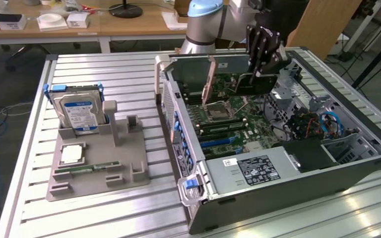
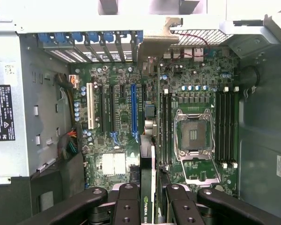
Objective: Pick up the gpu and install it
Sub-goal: 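Insert the gpu into the slot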
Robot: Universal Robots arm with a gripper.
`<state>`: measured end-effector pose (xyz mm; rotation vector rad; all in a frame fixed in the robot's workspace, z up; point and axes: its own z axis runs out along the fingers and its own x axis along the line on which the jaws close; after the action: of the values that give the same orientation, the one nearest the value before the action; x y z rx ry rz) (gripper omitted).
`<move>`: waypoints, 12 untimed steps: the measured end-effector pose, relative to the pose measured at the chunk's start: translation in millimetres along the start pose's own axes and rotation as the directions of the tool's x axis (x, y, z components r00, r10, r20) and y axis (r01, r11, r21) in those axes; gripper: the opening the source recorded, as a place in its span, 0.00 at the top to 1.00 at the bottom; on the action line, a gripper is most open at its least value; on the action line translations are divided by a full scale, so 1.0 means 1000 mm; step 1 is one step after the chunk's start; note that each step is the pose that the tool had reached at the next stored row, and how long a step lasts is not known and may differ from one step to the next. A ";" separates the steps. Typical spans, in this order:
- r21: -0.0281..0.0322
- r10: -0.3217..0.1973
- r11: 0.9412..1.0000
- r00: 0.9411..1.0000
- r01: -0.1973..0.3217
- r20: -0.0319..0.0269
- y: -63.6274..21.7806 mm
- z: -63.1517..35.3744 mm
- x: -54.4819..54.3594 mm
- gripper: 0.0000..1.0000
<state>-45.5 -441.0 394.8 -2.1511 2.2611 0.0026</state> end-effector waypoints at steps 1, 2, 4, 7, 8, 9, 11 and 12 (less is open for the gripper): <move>0.000 0.000 1.000 1.000 0.000 0.000 0.0000 0.0004 0.000 0.74; 0.000 0.000 1.000 1.000 0.000 0.000 0.0000 0.0010 0.000 0.74; 0.000 0.000 1.000 1.000 0.000 0.000 0.0000 0.0028 0.000 0.74; 0.000 0.000 1.000 1.000 0.000 0.000 0.0000 0.0044 0.000 0.74; 0.000 0.000 1.000 1.000 0.000 0.000 0.0000 0.0044 0.000 0.74; 0.000 0.000 1.000 1.000 0.000 0.000 0.0001 0.0044 0.000 0.74; 0.000 0.000 1.000 1.000 0.000 0.000 0.0001 0.0045 0.000 0.74; 0.000 0.000 1.000 1.000 0.000 0.000 0.0000 0.0045 0.000 0.74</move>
<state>-45.5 -441.0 390.3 -2.1508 2.2615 0.0025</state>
